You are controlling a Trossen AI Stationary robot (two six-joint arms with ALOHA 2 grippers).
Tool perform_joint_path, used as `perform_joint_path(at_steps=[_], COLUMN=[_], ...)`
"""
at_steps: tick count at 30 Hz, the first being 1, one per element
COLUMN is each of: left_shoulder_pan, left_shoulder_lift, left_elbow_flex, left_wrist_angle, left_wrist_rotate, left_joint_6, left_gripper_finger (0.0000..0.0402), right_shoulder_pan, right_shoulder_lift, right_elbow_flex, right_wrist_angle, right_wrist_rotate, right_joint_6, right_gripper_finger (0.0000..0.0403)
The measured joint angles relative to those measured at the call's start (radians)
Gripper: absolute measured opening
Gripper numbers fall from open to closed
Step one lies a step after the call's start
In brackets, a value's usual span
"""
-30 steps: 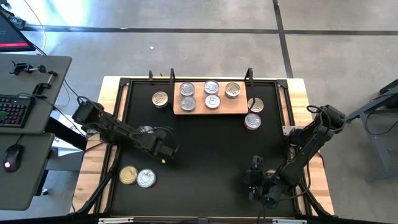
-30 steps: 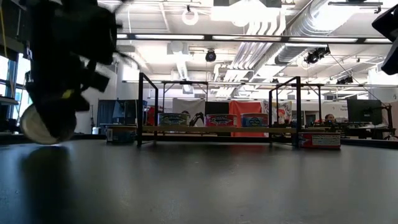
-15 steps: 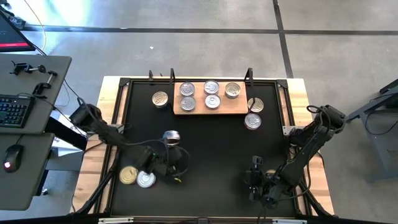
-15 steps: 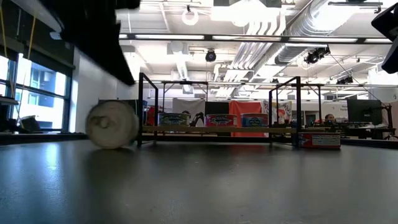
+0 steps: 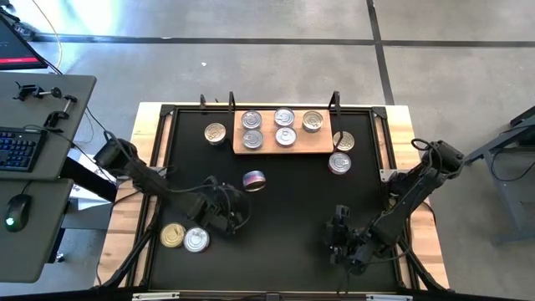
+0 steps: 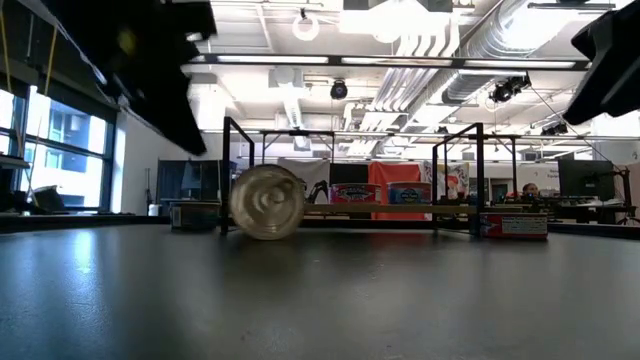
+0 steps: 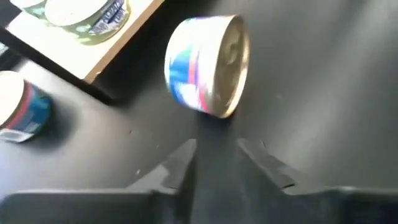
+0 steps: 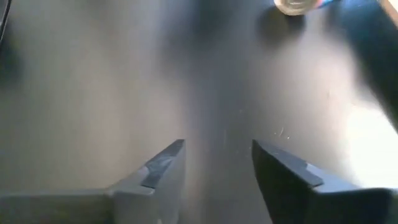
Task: Stack canned seafood by type on shelf
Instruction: Put the blue tuna can on the shelf aligned with the other blue tuna can
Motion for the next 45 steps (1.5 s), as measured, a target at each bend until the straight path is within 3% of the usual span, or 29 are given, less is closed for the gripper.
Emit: perform_joint_path(at_steps=[4, 10, 14, 20, 28, 38, 41, 45], left_shoulder_pan=[0.085, 0.22, 0.294, 0.408, 0.462, 0.446, 0.398, 0.317], left_shoulder_lift=[0.0, 0.0, 0.012, 0.127, 0.3, 0.399, 0.392, 0.377], left_elbow_flex=[-0.12, -0.305, -0.367, -0.369, -0.247, -0.111, -0.08, 0.0], left_wrist_angle=[0.274, 0.904, 1.134, 1.413, 1.454, 1.443, 1.356, 1.109], left_wrist_rotate=[0.0, 0.059, 0.071, 0.274, 0.359, 0.335, 0.273, 0.172], left_joint_6=[0.12, 0.494, 0.666, 0.878, 0.898, 0.795, 0.861, 0.985], left_gripper_finger=[0.0181, 0.0279, 0.0299, 0.03, 0.0301, 0.03, 0.0295, 0.0292], right_shoulder_pan=[-0.001, 0.003, 0.003, 0.003, 0.003, 0.003, 0.003, 0.004], right_shoulder_lift=[0.0, 0.0, 0.0, 0.0, 0.0, 0.0, 0.0, 0.0], right_elbow_flex=[0.0, 0.0, 0.0, 0.0, 0.0, 0.0, 0.0, 0.0], right_wrist_angle=[0.0, 0.007, 0.016, 0.029, 0.063, 0.086, 0.087, 0.086], right_wrist_rotate=[-0.033, -0.041, -0.041, -0.041, -0.066, -0.07, -0.075, -0.086], right_joint_6=[-0.002, -0.002, -0.002, -0.002, -0.002, -0.002, -0.002, -0.002], right_gripper_finger=[0.0209, 0.0216, 0.0216, 0.0216, 0.0216, 0.0216, 0.0216, 0.0216])
